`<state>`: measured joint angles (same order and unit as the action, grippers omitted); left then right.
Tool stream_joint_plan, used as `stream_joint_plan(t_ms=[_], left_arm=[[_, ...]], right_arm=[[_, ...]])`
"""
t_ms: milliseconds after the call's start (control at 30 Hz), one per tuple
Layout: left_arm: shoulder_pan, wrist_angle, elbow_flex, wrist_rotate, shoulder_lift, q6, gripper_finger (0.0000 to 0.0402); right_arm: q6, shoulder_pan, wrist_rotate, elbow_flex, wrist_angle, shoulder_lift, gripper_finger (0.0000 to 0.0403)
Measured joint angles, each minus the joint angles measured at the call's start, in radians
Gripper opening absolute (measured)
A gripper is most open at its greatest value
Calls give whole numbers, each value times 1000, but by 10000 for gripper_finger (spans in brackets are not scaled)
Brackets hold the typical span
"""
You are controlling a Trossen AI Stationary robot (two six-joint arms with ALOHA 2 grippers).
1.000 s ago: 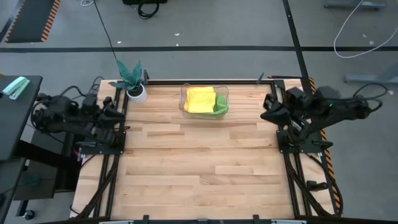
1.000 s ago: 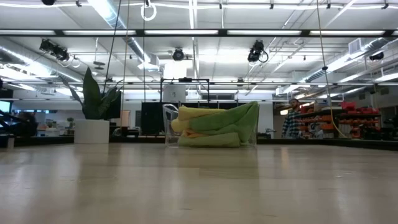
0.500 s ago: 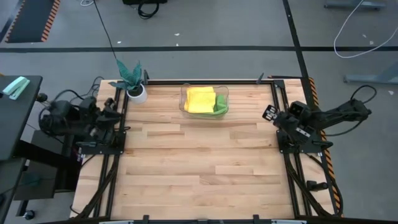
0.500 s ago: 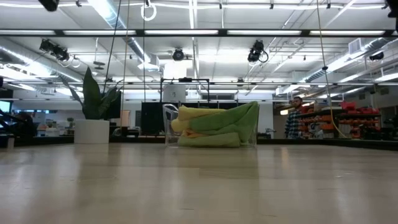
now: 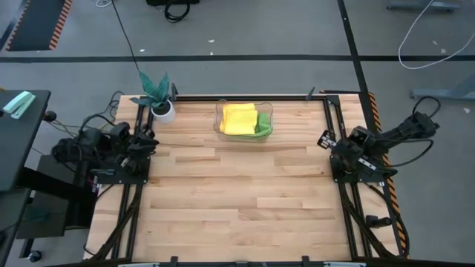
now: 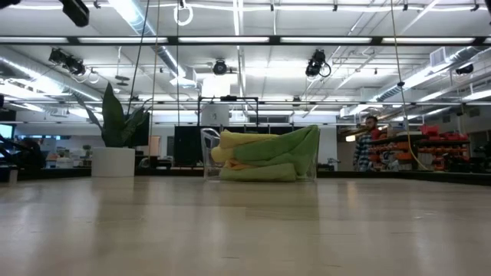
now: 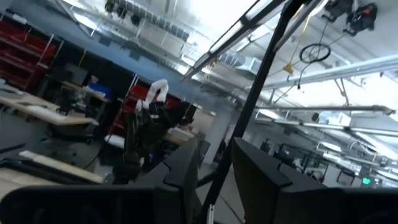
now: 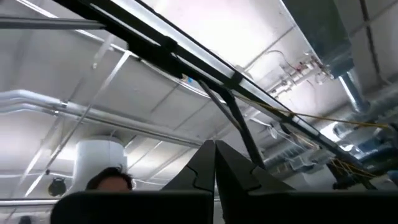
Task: Fold microfiber towels
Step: Return to Home Position
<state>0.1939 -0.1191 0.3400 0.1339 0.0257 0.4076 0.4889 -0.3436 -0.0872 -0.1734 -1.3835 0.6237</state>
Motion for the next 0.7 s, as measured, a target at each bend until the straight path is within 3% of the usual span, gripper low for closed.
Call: stream_joint_plan(t_ms=[333, 700], left_arm=[[0, -122, -89, 0, 0, -43, 107], [-1, -218, -90, 1, -22, -164, 107]], right_arm=[[-74, -7, -90, 0, -97, -25, 18], [-68, 87, -124, 97, -121, -210, 18]])
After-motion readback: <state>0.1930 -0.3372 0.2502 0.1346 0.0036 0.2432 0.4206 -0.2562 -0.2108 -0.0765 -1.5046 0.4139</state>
